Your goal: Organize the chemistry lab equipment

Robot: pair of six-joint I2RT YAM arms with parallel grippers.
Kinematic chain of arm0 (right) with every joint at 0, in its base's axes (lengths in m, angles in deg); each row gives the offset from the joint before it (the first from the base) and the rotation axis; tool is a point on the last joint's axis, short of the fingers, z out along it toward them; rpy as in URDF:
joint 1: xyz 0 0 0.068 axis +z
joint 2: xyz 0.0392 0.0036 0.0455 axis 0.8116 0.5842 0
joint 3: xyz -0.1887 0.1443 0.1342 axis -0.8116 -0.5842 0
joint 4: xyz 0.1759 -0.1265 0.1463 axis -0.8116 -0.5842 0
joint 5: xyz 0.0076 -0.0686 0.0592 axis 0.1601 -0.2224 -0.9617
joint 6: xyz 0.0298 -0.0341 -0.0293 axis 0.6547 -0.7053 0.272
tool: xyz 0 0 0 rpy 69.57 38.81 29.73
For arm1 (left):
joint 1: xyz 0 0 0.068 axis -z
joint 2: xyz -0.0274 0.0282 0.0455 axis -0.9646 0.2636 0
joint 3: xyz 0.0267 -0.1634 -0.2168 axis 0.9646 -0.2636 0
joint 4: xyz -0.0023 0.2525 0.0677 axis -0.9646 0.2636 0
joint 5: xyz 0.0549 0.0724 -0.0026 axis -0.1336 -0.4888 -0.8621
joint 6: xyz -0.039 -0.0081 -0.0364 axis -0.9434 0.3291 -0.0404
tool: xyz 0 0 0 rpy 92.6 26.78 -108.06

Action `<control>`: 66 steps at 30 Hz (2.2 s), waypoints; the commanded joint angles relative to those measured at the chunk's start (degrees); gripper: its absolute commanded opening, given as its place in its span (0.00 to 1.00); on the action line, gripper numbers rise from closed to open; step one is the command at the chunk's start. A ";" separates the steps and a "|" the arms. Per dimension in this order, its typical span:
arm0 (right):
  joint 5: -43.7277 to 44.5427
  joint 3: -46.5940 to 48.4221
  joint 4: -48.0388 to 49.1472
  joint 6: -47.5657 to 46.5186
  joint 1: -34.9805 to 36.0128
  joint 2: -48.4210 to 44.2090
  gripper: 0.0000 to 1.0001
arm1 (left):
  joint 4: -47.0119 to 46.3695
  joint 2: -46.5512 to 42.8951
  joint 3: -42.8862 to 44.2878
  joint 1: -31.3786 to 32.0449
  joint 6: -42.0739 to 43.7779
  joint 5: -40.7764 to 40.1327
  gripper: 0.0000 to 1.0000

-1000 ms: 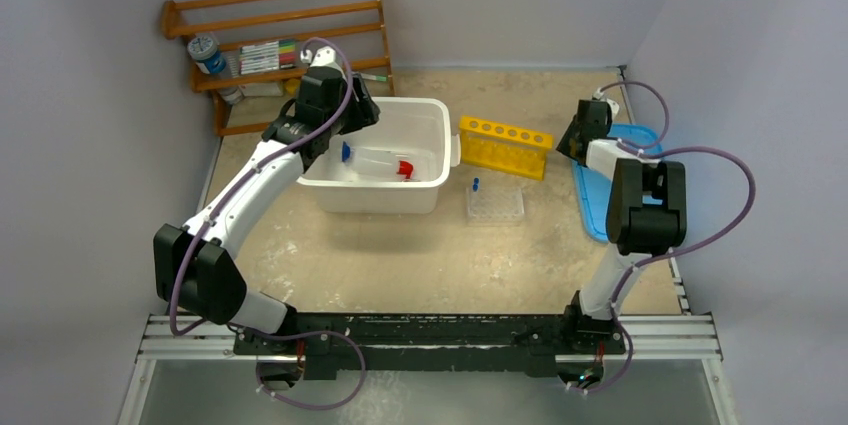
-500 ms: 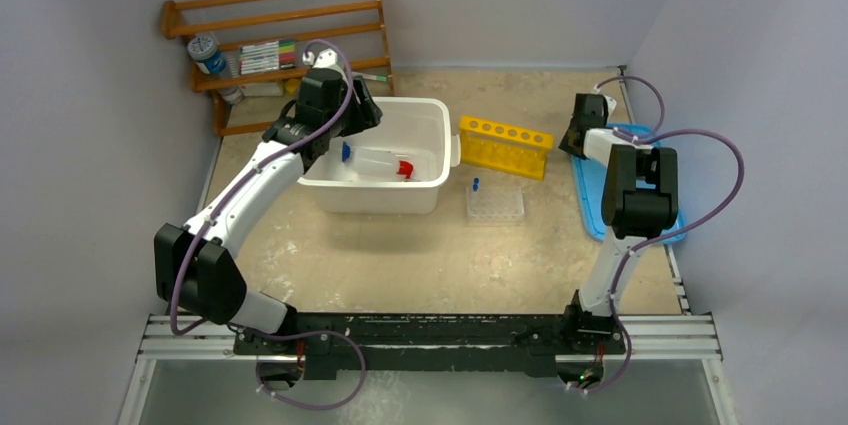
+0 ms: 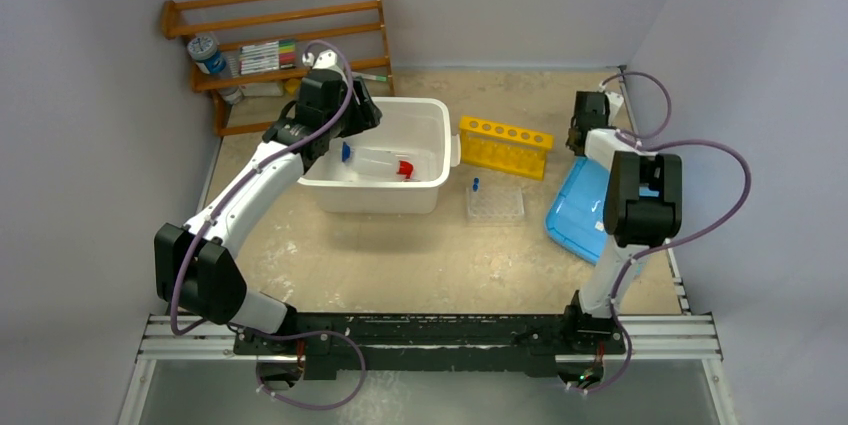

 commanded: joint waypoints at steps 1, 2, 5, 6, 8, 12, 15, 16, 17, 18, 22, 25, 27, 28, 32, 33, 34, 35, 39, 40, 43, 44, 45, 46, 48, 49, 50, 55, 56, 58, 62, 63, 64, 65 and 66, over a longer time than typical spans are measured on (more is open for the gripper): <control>9.28 -0.38 2.27 -1.72 -0.75 -12.06 0.00 | -2.53 -0.70 -0.21 -0.34 -0.20 0.05 0.57; 9.25 -0.74 3.00 -2.02 -0.75 -14.99 0.00 | -2.62 -0.59 -0.23 -0.34 -0.28 0.10 0.57; 6.60 -2.23 5.96 -3.48 -0.76 -21.38 0.00 | -2.85 -0.60 -0.21 -0.35 -0.31 0.40 0.57; 5.17 -2.85 7.04 -3.92 -0.74 -23.50 0.00 | -2.85 -0.60 -0.22 -0.38 -0.38 0.38 0.57; 2.25 -4.05 9.32 -4.84 -0.76 -27.28 0.00 | -2.97 -0.56 -0.21 -0.34 -0.46 0.44 0.57; -5.42 -4.75 11.81 -5.67 -0.74 -33.45 0.00 | -3.33 -0.34 -0.57 -0.38 -0.69 0.22 0.57; -13.65 -4.57 13.71 -5.75 -0.74 -36.59 0.00 | -5.92 -0.28 -2.60 -0.55 -1.99 1.44 0.57; -17.54 -4.53 14.99 -5.67 -0.74 -37.59 0.00 | -7.77 -0.27 -3.30 -0.67 -2.65 2.93 0.57; -21.71 -4.43 16.03 -5.68 -0.75 -38.42 0.00 | -9.01 -0.32 -3.78 -0.69 -3.05 4.01 0.57; -25.95 -4.03 17.20 -5.59 -0.74 -38.97 0.00 | -10.06 -0.57 -4.03 -0.62 -3.33 4.73 0.57; -42.39 -0.90 20.67 -2.93 -0.76 -40.22 0.00 | -12.61 -2.98 -4.22 -0.81 -2.81 4.75 0.57; -54.67 1.35 25.37 0.90 -0.74 -40.22 0.00 | -14.28 -5.01 -4.54 -0.90 -2.08 3.62 0.57; -63.80 1.91 30.47 5.30 -0.70 -39.89 0.00 | -16.30 -6.17 -5.62 -1.22 -1.97 2.52 0.57; -66.31 2.10 33.11 8.44 -0.61 -39.81 0.00 | -16.96 -6.47 -5.88 -1.54 -2.07 2.59 0.57; -74.50 2.74 41.30 14.74 0.03 -40.79 0.00 | -18.93 -7.52 -6.06 -2.31 -2.13 2.69 0.57; -76.25 3.40 42.17 15.44 0.42 -41.04 0.00 | -19.55 -7.95 -6.02 -2.43 -2.07 2.66 0.57; -78.38 4.10 42.78 15.92 0.98 -41.06 0.00 | -20.20 -8.22 -5.97 -2.43 -2.00 2.65 0.57; -80.15 4.65 43.63 16.53 1.86 -41.04 0.00 | -20.99 -8.45 -5.89 -2.43 -1.87 2.65 0.57; -85.85 4.75 51.37 20.64 6.39 -41.21 0.00 | -24.75 -8.26 -4.64 -3.00 0.23 2.54 0.59; -86.93 4.65 53.54 21.86 7.48 -41.32 0.00 | -25.73 -7.91 -4.01 -3.50 1.40 3.43 0.66; -90.18 3.53 66.05 29.14 9.34 -41.39 0.00 | -31.39 -6.41 -3.13 -7.19 4.04 9.75 0.74; -91.26 3.01 69.66 32.64 9.44 -41.25 0.00 | -34.34 -5.39 -3.30 -8.62 3.63 13.62 0.75; -91.79 2.61 74.51 36.17 9.45 -40.97 0.00 | -38.13 -4.52 -3.67 -9.78 2.94 17.57 0.75; -92.20 2.43 80.46 39.62 9.46 -40.62 0.00 | -41.63 -3.68 -4.01 -10.83 1.93 21.07 0.75; -92.63 2.57 88.45 46.11 9.46 -39.48 0.00 | -49.29 -1.93 -4.79 -12.58 -0.03 28.65 0.75; -92.47 2.62 94.53 50.60 9.48 -38.48 0.00 | -54.68 -0.78 -5.87 -13.44 -1.85 34.40 0.76; -92.10 2.84 101.46 55.78 9.46 -37.27 0.00 | -61.33 0.51 -6.56 -14.22 -4.64 39.45 0.76; -88.92 7.23 117.77 74.10 10.14 -30.76 0.00 | -108.25 9.17 -6.94 -15.90 -31.73 55.92 0.74; -88.68 7.15 117.75 73.90 10.23 -30.76 0.00 | -116.67 11.18 -5.73 -15.87 -39.43 57.40 0.74; -88.27 7.39 117.76 74.38 10.45 -30.76 0.00 | -118.36 12.52 -3.91 -14.18 -42.14 60.81 0.74; -86.83 8.71 117.71 75.04 12.38 -30.84 0.00 | -118.47 12.52 -2.80 -10.87 -39.17 65.23 0.74; -86.60 9.48 117.73 75.33 13.23 -30.77 0.00 | -118.43 12.81 -2.08 -10.11 -38.55 66.10 0.74; -86.39 10.30 117.73 75.68 14.11 -30.68 0.00 | -118.43 13.23 -0.95 -9.30 -38.20 67.11 0.74; -86.21 11.10 117.77 75.97 14.98 -30.59 0.00 | -118.43 13.92 0.76 -8.63 -37.88 68.20 0.74; -86.05 11.86 117.72 76.30 15.85 -30.58 0.00 | -118.47 14.56 1.97 -8.16 -37.53 68.69 0.74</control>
